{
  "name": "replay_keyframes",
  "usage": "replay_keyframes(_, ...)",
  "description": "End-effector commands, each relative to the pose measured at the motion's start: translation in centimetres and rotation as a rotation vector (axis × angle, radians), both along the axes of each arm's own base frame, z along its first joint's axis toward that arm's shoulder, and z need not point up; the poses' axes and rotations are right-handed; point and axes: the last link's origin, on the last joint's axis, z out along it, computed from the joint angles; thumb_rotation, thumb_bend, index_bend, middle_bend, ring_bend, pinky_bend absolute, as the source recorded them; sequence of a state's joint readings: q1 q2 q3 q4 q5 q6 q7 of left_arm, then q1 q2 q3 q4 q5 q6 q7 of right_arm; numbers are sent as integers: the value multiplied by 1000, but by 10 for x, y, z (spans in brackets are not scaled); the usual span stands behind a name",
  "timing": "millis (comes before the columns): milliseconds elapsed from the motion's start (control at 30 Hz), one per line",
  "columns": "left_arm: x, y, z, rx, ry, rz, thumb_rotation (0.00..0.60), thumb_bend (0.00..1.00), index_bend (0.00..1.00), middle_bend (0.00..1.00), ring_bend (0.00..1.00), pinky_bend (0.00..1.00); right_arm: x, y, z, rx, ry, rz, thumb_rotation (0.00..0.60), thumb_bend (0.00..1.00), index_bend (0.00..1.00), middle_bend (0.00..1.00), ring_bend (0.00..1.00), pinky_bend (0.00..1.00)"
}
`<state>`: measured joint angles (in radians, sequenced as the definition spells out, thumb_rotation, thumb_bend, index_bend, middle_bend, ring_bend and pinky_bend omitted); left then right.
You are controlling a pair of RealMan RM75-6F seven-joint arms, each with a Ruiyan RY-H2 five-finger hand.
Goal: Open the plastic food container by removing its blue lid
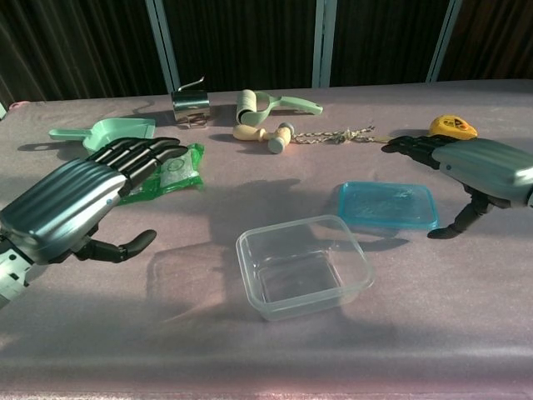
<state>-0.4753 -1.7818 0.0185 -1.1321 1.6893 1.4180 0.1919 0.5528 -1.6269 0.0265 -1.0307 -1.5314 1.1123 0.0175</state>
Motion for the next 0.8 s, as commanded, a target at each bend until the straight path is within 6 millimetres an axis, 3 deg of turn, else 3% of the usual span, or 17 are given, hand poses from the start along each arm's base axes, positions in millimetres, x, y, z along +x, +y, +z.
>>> replay_keyframes(33,-10,1,7,5,0,49,600,343,0,0,0,10,-11,10,16,14,66,-65,600,165,0,0,0,0)
replay_keyframes(200,-21,0,29,19,-22,99,600,344,0,0,0,12,-15,25,42,14,113,-84,600,155,0,0,0,0)
replay_keyframes(400,-48,-25,70,18,42,219,600,343,0,0,0,14,-27,58,100,-87,198,-165,600,154,0,0,0,0)
replay_keyframes(500,-66,-46,93,8,115,306,600,343,0,0,0,10,-38,83,134,-179,215,-242,600,153,0,0,0,0)
replay_keyframes(633,-93,-77,128,76,185,466,600,345,0,0,0,3,-54,130,176,-335,163,-314,600,153,0,0,0,0)
replay_keyframes(800,-112,-97,153,253,182,559,600,349,0,0,0,0,-78,181,202,-473,82,-402,600,154,0,0,0,0)
